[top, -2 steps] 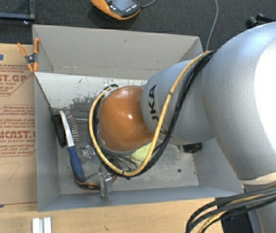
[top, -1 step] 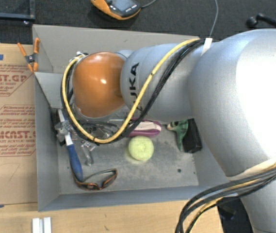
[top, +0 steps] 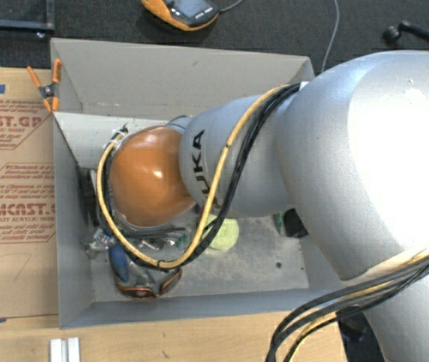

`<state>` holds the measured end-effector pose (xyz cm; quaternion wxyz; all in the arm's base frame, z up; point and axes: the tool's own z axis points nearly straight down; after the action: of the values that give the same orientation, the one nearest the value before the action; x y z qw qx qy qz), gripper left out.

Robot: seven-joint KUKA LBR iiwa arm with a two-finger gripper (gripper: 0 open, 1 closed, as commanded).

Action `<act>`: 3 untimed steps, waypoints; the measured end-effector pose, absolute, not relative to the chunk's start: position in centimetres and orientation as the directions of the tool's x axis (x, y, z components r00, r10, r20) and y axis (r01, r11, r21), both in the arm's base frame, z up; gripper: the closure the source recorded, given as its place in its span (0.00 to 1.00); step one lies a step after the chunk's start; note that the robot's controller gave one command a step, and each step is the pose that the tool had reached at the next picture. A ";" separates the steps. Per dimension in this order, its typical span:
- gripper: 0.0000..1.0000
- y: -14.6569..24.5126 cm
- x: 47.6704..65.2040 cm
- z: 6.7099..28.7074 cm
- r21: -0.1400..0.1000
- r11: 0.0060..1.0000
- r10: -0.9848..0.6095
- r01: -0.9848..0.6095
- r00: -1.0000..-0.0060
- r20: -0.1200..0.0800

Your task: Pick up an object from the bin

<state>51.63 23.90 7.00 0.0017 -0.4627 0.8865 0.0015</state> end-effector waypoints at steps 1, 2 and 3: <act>1.00 24.8 58.9 6.9 0.005 0.392 -0.920 -0.920 -0.392 -0.010; 1.00 24.8 58.9 6.9 0.006 0.392 -0.920 -0.920 -0.393 -0.010; 1.00 24.7 58.6 8.0 0.013 0.393 -0.920 -0.920 -0.393 -0.004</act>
Offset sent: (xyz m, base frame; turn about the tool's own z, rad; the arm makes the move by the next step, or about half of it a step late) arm 0.0000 0.0000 0.0000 0.0000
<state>58.60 24.69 8.03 -0.0019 -0.5511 0.8344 0.0064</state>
